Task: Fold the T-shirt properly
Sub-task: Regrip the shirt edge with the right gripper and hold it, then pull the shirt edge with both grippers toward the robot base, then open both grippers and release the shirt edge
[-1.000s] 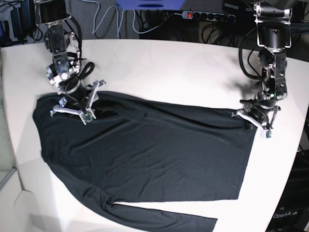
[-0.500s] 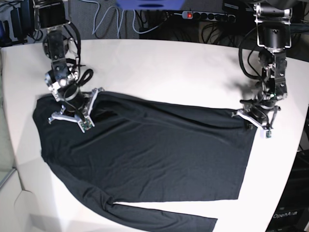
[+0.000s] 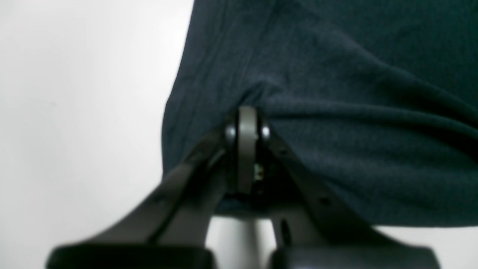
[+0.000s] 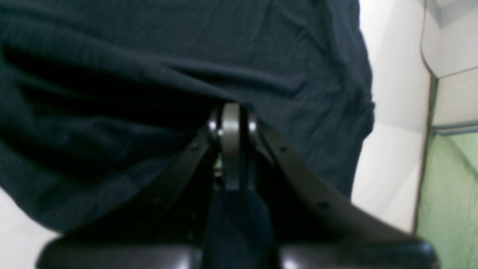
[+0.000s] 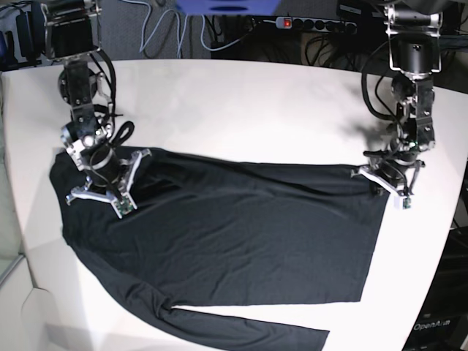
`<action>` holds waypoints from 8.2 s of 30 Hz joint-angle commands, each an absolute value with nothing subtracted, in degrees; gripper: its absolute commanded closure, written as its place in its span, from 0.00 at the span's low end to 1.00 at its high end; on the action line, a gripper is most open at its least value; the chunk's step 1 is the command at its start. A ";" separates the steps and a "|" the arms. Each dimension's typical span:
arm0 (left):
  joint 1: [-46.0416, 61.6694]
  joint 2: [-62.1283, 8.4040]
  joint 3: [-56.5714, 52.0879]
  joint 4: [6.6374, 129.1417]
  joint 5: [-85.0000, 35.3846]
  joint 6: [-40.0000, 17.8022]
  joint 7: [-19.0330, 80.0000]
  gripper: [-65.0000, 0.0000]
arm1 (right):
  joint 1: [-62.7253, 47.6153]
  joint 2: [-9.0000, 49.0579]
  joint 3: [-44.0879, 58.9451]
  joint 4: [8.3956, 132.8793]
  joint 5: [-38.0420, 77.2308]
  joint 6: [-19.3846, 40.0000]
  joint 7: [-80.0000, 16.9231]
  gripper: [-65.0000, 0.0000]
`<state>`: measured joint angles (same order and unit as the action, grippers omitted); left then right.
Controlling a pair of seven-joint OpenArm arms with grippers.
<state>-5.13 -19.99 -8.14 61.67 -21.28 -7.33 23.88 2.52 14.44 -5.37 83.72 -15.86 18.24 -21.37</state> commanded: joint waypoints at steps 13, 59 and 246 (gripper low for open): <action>-4.44 -20.26 -8.04 61.05 -19.38 -6.11 29.23 0.99 | 5.41 14.46 -5.14 76.79 -19.74 18.24 -19.65 1.00; -4.00 -20.26 -8.04 61.14 -19.56 -6.11 29.14 0.49 | -2.59 12.18 0.57 86.29 -23.52 17.98 -20.44 0.46; 27.47 -25.27 -17.01 102.46 -19.03 -6.20 29.23 0.49 | -23.87 -2.77 36.26 97.89 -22.99 18.24 -1.45 1.00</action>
<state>27.88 -24.38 -16.62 101.51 -19.05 -6.24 30.72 -23.79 -3.07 36.27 96.77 -23.20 18.44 -3.07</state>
